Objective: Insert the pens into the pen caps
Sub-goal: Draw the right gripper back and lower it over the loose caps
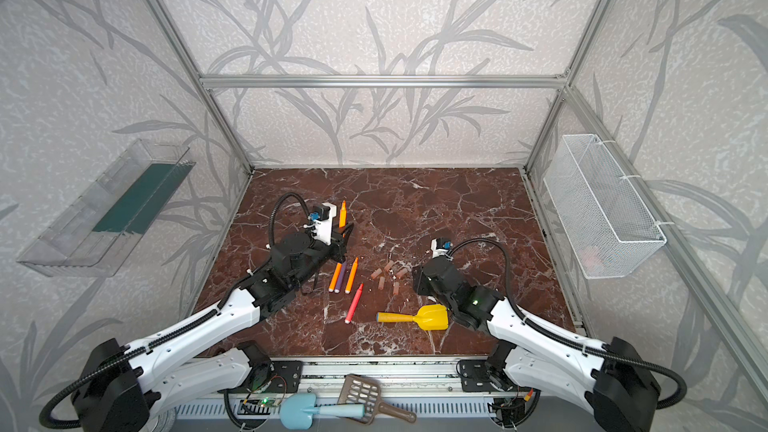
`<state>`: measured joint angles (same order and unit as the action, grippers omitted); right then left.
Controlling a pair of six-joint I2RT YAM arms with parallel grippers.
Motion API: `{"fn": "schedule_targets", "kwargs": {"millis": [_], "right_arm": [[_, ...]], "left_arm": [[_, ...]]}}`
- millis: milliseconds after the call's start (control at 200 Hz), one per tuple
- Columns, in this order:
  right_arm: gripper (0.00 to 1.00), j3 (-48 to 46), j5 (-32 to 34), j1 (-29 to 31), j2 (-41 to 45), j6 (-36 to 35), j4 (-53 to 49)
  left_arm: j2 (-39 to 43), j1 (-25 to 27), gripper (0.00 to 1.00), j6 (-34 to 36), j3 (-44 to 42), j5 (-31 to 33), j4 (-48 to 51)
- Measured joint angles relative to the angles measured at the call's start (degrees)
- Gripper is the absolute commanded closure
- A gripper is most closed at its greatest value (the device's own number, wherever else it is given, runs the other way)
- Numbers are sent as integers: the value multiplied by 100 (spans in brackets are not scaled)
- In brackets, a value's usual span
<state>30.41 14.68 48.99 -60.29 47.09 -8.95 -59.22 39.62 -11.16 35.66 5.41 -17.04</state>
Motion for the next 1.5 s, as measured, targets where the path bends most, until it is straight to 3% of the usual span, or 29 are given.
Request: {"fn": "schedule_targets", "kwargs": {"millis": [220,690,995,1185,1499], "right_arm": [[54,431,101,212,-1165,11,-33],[56,1141,179,413,-2463,103,131],[62,1967,358,782,-3294,-15,-398],[71,2127,481,916,-3545,-35,-680],[71,2124,723,916,-3657,61,-957]], "left_arm": [[284,-13,100,-133,-7,295,302],[560,-216,100,-203,-15,660,612],[564,-258,100,-214,-15,645,632],[564,-269,100,-216,-15,627,634],[564,-302,100,-251,-15,562,636]]}}
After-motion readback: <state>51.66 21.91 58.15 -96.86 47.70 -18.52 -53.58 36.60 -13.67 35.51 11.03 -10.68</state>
